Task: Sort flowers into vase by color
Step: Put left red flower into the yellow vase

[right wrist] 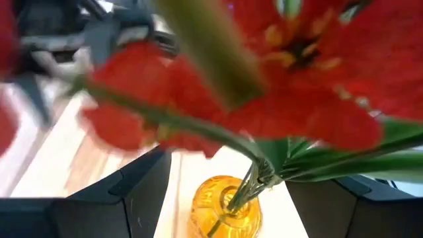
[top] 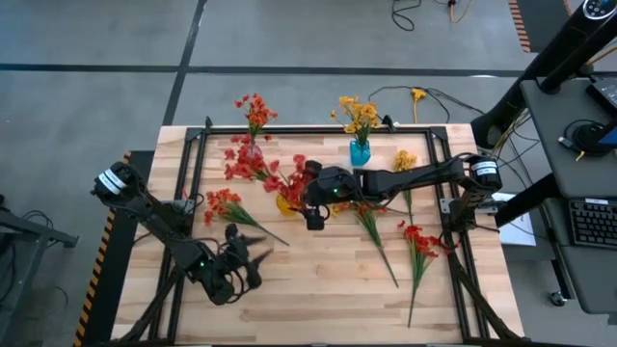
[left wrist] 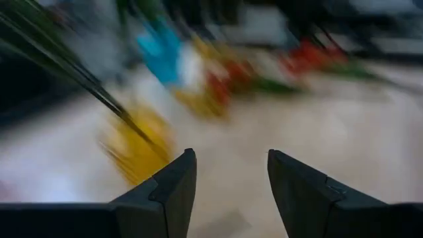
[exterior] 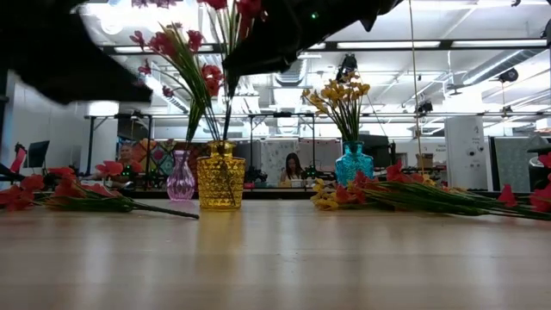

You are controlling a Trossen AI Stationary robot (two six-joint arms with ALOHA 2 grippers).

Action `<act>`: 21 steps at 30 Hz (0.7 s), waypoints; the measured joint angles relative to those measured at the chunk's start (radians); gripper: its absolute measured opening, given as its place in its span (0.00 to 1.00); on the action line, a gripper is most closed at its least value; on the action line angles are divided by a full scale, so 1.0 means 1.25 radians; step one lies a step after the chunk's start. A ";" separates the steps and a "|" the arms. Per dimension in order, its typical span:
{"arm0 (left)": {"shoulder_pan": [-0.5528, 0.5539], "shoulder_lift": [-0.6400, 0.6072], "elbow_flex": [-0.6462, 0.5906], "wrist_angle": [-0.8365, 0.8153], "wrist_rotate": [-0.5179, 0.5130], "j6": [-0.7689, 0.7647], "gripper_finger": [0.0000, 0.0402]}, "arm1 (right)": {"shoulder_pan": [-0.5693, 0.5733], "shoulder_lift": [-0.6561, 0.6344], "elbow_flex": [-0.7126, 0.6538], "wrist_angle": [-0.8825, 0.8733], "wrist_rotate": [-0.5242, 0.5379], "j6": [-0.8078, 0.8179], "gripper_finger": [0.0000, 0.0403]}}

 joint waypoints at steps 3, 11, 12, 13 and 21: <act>0.012 0.000 0.008 0.005 -0.141 0.083 0.42 | -0.002 0.000 0.000 0.001 0.000 -0.014 0.68; 0.138 0.000 0.048 0.009 -0.053 0.289 0.42 | -0.002 0.000 0.000 0.005 -0.001 -0.026 0.68; 0.153 0.000 0.047 0.009 -0.053 0.293 0.42 | -0.002 0.000 0.000 0.005 -0.001 -0.027 0.68; 0.165 0.000 0.044 0.009 -0.052 0.297 0.42 | -0.002 0.000 0.000 0.004 -0.001 -0.027 0.68; 0.217 0.001 0.030 0.099 0.042 0.384 0.42 | -0.002 0.000 0.000 0.005 -0.001 -0.030 0.68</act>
